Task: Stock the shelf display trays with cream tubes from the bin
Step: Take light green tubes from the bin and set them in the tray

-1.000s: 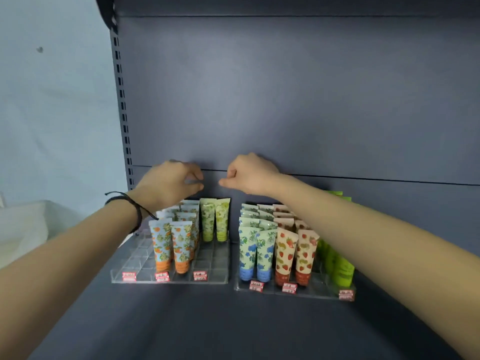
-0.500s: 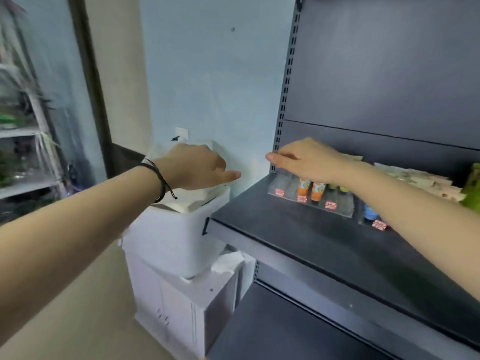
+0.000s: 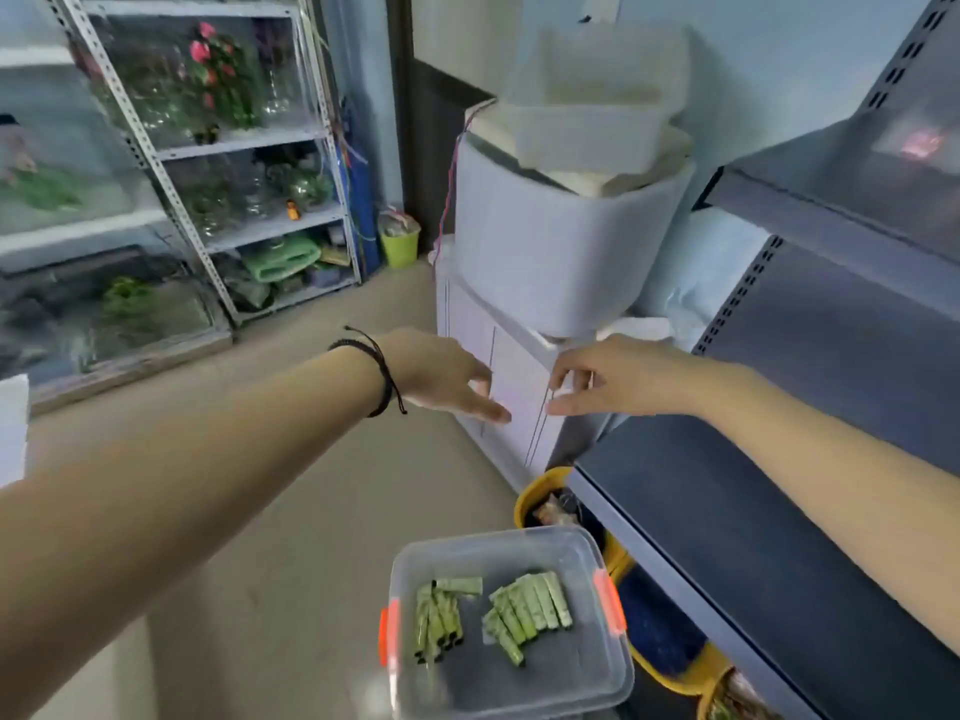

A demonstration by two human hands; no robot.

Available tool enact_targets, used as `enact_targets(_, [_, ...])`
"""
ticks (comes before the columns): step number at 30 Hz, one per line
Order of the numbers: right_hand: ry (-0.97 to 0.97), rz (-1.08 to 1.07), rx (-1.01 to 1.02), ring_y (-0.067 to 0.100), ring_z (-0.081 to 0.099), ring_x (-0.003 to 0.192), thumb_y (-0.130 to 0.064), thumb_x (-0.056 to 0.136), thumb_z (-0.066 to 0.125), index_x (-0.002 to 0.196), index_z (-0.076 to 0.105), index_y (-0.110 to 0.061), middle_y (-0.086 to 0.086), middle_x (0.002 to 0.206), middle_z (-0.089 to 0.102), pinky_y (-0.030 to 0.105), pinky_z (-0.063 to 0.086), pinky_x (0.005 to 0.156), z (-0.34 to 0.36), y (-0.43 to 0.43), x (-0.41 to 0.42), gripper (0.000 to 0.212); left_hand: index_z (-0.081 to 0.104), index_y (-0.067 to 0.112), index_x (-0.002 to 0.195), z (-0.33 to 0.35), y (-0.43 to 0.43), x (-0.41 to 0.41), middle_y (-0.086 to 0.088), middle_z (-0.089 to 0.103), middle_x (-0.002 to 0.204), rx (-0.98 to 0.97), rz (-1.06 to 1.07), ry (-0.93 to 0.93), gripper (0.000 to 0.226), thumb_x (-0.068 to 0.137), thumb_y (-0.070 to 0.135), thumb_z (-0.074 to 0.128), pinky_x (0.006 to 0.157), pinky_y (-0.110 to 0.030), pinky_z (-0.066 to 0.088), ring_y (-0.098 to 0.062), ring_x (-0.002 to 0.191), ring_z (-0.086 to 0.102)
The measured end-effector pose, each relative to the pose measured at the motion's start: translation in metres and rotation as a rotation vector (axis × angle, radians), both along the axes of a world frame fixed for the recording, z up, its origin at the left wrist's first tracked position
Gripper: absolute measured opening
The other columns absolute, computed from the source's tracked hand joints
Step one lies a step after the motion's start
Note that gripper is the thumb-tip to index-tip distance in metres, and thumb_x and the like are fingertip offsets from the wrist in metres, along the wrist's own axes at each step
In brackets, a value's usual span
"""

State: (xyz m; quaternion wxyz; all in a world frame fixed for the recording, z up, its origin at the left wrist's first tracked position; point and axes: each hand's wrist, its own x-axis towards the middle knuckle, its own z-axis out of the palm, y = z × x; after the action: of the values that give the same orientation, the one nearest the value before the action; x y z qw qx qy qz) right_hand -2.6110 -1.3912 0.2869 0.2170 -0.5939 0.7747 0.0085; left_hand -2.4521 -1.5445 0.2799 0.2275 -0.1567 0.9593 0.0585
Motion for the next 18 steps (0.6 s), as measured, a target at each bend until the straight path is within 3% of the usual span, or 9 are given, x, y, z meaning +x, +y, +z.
enact_targets(4, [-0.180,-0.006,0.241,0.003,0.058,0.082,-0.062,0.083,0.057,0.108,0.057,-0.032,-0.016,0.092,0.061,0.022,0.042,0.066,-0.138,0.015,0.008,0.039,0.052,0.027,0.126,-0.127,0.021,0.022,0.004,0.057,0.124,0.171,0.052,-0.159,0.062,0.081,0.070,0.045,0.082,-0.032,0.037,-0.021,0.113,0.053])
enact_targets(7, [-0.309,-0.135,0.335,0.006,0.058,0.090,-0.059,0.083,0.060,0.109,0.056,-0.032,-0.010,0.099,0.061,0.021,0.043,0.072,-0.248,0.041,0.014,0.037,0.055,0.021,0.124,-0.231,0.045,0.027,0.000,0.058,0.126,0.389,0.156,-0.196,0.060,0.085,0.064,0.047,0.084,-0.028,0.035,-0.020,0.115,0.052])
enact_targets(10, [-0.377,-0.227,0.408,0.009,0.059,0.090,-0.055,0.082,0.064,0.107,0.055,-0.032,-0.010,0.095,0.060,0.024,0.045,0.077,-0.356,0.060,0.017,0.034,0.058,0.019,0.120,-0.344,0.074,0.032,0.003,0.060,0.124,0.615,0.377,-0.153,0.055,0.084,0.059,0.054,0.090,-0.024,0.037,-0.018,0.116,0.053])
enact_targets(12, [-0.409,-0.272,0.418,0.011,0.057,0.086,-0.048,0.084,0.065,0.114,0.057,-0.025,-0.011,0.088,0.056,0.022,0.042,0.072,-0.415,0.065,0.019,0.039,0.056,0.018,0.120,-0.418,0.089,0.037,0.000,0.060,0.121,0.738,0.558,-0.124,0.057,0.080,0.058,0.059,0.094,-0.030,0.043,-0.020,0.114,0.055])
enact_targets(14, [-0.431,-0.306,0.417,0.014,0.056,0.085,-0.044,0.085,0.065,0.117,0.057,-0.021,-0.012,0.082,0.051,0.024,0.041,0.070,-0.465,0.065,0.019,0.040,0.048,0.015,0.126,-0.476,0.101,0.038,-0.003,0.055,0.124,0.848,0.736,-0.051,0.055,0.083,0.044,0.064,0.090,-0.031,0.046,-0.020,0.110,0.055])
enact_targets(16, [-0.441,-0.342,0.386,0.018,0.058,0.087,-0.039,0.083,0.066,0.115,0.059,-0.017,-0.010,0.082,0.051,0.028,0.040,0.069,-0.512,0.063,0.018,0.040,0.044,0.013,0.127,-0.523,0.109,0.036,-0.005,0.054,0.124,0.859,0.847,0.017,0.053,0.083,0.032,0.068,0.089,-0.032,0.047,-0.021,0.108,0.055])
enact_targets(18, [-0.461,-0.380,0.333,0.011,0.054,0.080,-0.036,0.083,0.067,0.119,0.058,-0.018,-0.015,0.082,0.048,0.025,0.039,0.067,-0.551,0.057,0.017,0.042,0.041,0.012,0.131,-0.562,0.112,0.032,-0.004,0.050,0.126,0.841,0.897,0.037,0.059,0.082,0.027,0.071,0.088,-0.026,0.043,-0.020,0.114,0.051])
